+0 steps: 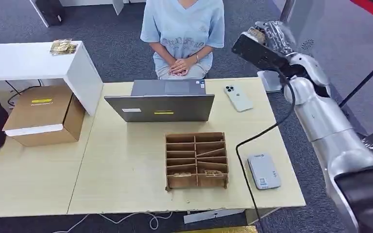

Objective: Pass the card to the sensor for recognition and then transmit it.

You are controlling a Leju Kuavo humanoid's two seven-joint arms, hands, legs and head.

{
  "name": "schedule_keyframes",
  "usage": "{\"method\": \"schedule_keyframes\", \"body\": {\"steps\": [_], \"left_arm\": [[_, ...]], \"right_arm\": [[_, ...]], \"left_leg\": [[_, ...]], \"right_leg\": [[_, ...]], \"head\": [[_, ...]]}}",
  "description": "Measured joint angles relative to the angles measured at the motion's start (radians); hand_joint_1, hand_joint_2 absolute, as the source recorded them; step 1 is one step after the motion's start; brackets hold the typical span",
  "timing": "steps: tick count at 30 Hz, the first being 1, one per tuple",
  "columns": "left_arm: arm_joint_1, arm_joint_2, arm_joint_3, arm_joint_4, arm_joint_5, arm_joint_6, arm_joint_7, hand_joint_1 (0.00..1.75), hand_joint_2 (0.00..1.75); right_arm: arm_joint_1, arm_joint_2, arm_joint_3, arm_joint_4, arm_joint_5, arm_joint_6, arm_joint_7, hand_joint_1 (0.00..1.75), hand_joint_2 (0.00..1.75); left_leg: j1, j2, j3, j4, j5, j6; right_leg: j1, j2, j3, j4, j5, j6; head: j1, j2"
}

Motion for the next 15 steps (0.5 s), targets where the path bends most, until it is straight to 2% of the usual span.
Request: {"method": "schedule_keyframes", "body": {"steps": [6,11,15], "left_arm": [[-0.003,0.003,-0.010,0.000,0.000,-0.012,0.008,0.00,0.00],[-0.005,0.005,-0.011,0.000,0.000,-0.016,0.012,0.00,0.00],[-0.006,0.005,-0.012,0.000,0.000,-0.015,0.016,0.00,0.00]], "right_arm": [[-0.096,0.132,0.045,0.152,0.073,-0.010,-0.002,1.75,1.75],[-0.151,0.217,0.070,0.269,0.100,0.000,-0.008,1.75,1.75],[-0.176,0.274,0.093,0.354,0.142,-0.008,0.011,1.75,1.75]], "left_leg": [[0.000,-0.001,0.000,0.000,0.000,0.000],[0.000,-0.001,0.000,0.000,0.000,0.000],[0.000,0.000,0.000,0.000,0.000,0.000]], "right_leg": [[0.000,-0.001,0.000,0.001,0.000,0.000],[0.000,-0.001,0.000,0.001,0.000,0.000],[0.000,0.000,0.000,0.000,0.000,0.000]], "head": [[0.000,0.000],[0.001,0.000],[0.000,0.000]]}}
